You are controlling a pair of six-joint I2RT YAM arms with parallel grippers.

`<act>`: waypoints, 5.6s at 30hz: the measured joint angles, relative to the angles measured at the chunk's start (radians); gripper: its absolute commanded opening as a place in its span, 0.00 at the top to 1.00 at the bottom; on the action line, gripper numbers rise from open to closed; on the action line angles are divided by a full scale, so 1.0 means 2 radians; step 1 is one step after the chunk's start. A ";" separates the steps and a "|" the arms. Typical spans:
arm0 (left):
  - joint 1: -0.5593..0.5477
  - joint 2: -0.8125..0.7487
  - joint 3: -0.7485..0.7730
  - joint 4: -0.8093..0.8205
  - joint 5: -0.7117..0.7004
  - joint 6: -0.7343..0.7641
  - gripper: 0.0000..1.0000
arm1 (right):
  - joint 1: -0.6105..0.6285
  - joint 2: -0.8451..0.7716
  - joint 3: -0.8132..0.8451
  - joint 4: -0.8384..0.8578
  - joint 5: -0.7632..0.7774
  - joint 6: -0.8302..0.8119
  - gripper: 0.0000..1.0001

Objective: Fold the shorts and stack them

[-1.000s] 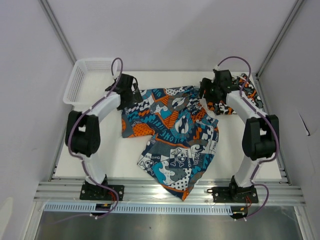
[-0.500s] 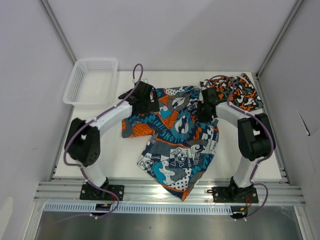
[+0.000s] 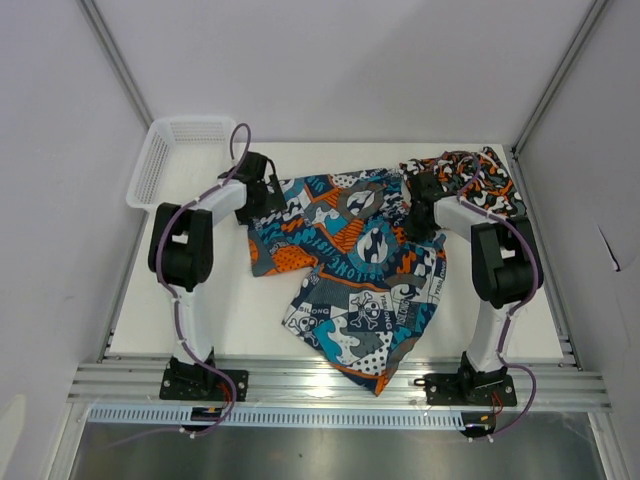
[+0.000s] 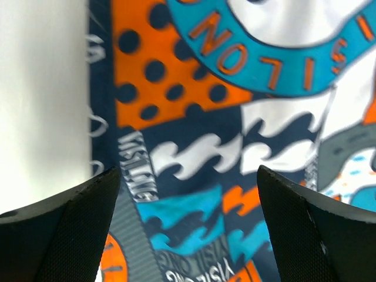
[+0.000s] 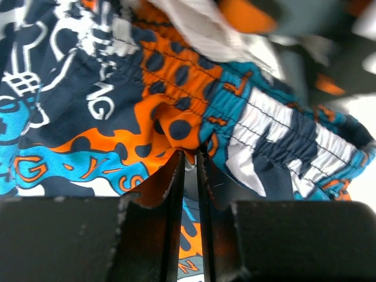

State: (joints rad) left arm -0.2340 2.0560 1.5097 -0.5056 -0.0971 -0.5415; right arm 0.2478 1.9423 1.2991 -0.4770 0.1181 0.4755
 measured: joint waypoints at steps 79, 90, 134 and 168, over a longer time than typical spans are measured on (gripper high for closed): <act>-0.737 -0.208 -0.169 -0.173 -0.261 -0.169 0.03 | -0.108 -0.216 -0.246 0.055 -0.056 0.037 1.00; -0.785 -0.174 -0.144 -0.133 -0.220 -0.134 0.16 | -0.114 -0.163 -0.229 0.126 -0.053 0.020 1.00; -0.760 -0.065 -0.104 -0.058 -0.183 -0.073 0.68 | -0.158 -0.158 -0.256 0.202 -0.134 0.014 1.00; -0.734 -0.318 -0.102 -0.099 -0.083 -0.120 1.00 | -0.160 -0.386 -0.242 -0.076 -0.070 0.020 1.00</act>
State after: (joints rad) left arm -1.7020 1.4197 1.3064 -0.7036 -0.2623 -0.7807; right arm -0.0723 1.1706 0.8154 -0.6296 -0.0227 0.5152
